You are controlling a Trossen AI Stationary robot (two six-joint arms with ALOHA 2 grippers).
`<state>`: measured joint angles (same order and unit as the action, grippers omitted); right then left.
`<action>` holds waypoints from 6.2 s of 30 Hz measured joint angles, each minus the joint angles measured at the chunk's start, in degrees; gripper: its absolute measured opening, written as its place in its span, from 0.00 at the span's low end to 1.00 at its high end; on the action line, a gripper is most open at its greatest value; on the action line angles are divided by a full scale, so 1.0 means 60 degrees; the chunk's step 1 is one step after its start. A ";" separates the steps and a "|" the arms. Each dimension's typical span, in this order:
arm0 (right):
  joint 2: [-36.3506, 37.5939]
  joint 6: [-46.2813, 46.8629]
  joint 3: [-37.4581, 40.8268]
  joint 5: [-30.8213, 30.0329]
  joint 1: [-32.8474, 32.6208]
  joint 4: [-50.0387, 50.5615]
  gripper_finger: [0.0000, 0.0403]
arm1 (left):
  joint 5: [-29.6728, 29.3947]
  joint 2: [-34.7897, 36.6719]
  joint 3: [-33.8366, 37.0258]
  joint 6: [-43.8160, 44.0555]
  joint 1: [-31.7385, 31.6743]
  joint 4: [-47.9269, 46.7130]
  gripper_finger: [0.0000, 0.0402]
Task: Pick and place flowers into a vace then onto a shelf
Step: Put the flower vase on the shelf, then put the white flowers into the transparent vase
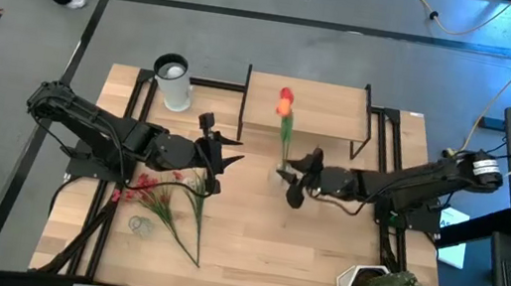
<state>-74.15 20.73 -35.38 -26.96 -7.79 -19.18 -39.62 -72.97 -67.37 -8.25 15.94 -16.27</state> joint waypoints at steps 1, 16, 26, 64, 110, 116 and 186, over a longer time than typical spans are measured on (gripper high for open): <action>0.0267 -0.0015 -0.0325 -0.0028 0.0122 0.0474 0.38 | -0.0010 0.0000 0.0000 -0.0002 0.0000 -0.0003 0.32; 0.2924 -0.0291 -0.4297 -0.1073 0.3290 0.7833 0.38 | -0.0036 0.0000 -0.0004 0.0000 0.0004 -0.0056 0.32; 0.3060 -0.0517 -0.3386 -0.0978 0.5288 0.7630 0.38 | -0.0044 0.0000 -0.0004 -0.0208 0.0000 -0.0055 0.32; 0.2507 -0.1257 -0.1077 -0.0849 0.6451 0.4697 0.44 | 0.0069 0.0000 -0.0004 -0.0244 -0.0317 -0.0051 0.32; 0.2536 -0.1253 -0.1059 -0.0517 0.6448 0.4822 0.46 | 0.0080 0.0000 -0.0004 -0.0219 -0.0310 -0.0051 0.32; 0.2550 -0.0916 -0.1070 -0.0495 0.6444 0.5150 0.57 | 0.0080 0.0000 -0.0004 -0.0219 -0.0310 -0.0051 0.32; -0.0455 0.0744 -0.2818 0.2423 -0.1264 0.5126 0.87 | 0.1882 -0.0645 -0.0004 0.4225 0.2099 -0.1260 0.32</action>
<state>-76.88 25.19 -52.29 -12.43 -15.38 11.57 -28.33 -76.84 -67.40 17.10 28.54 -23.83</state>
